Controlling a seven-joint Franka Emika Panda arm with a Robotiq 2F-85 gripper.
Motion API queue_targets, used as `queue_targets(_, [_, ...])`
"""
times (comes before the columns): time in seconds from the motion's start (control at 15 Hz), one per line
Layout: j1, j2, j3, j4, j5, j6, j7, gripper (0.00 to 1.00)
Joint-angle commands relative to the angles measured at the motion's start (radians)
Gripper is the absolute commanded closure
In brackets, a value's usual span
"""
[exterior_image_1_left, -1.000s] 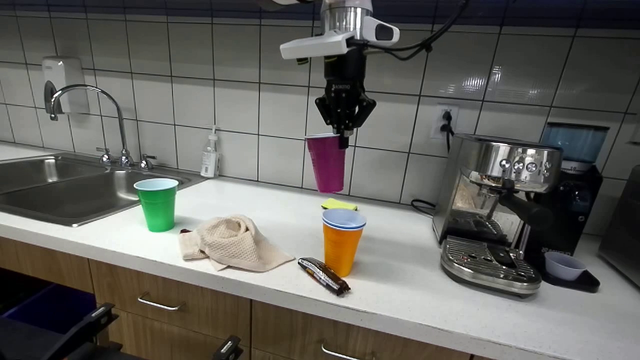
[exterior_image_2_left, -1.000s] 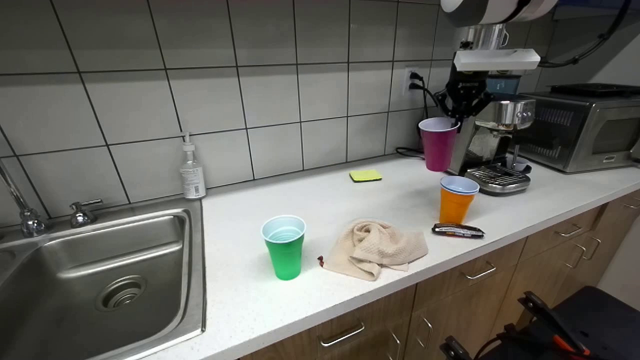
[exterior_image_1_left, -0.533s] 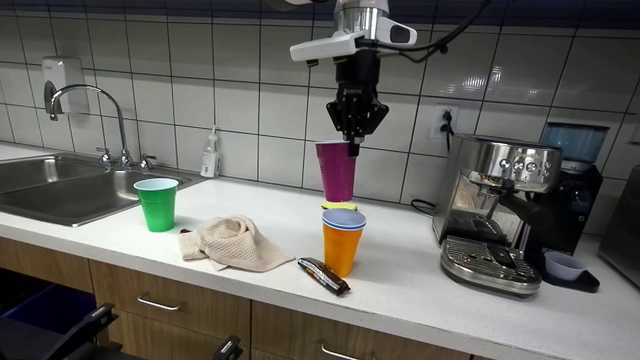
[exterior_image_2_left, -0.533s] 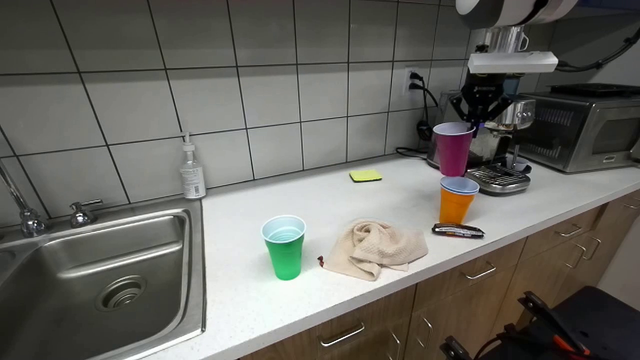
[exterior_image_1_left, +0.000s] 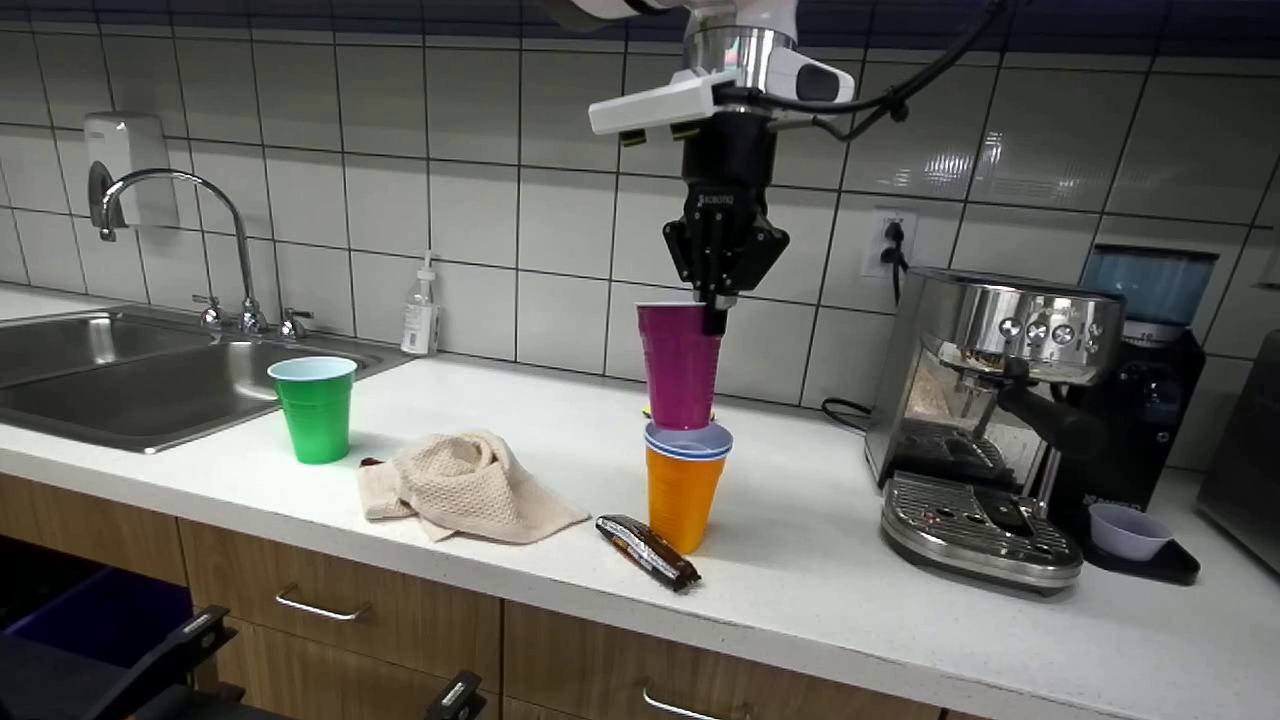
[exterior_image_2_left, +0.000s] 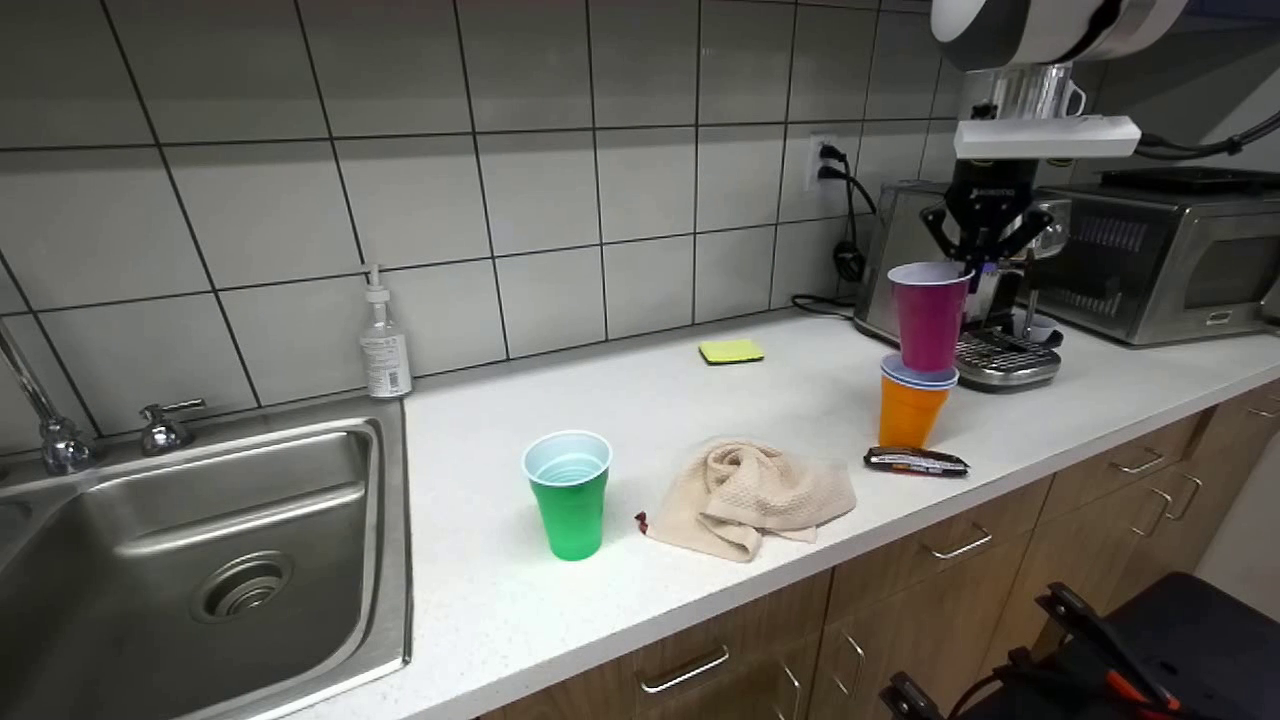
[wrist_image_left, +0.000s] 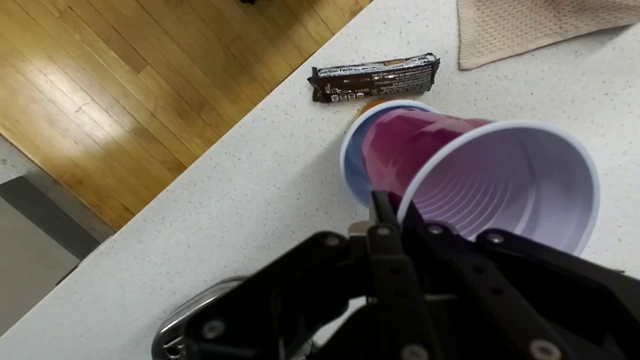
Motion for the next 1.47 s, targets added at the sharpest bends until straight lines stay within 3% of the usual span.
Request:
queue_targets(0.0, [-0.015, -0.016, 0.001, -0.004, 0.004, -0.029, 0.034, 0.99])
queue_targets(1.4, [-0.017, 0.096, -0.017, 0.066, 0.046, -0.014, 0.03, 0.99])
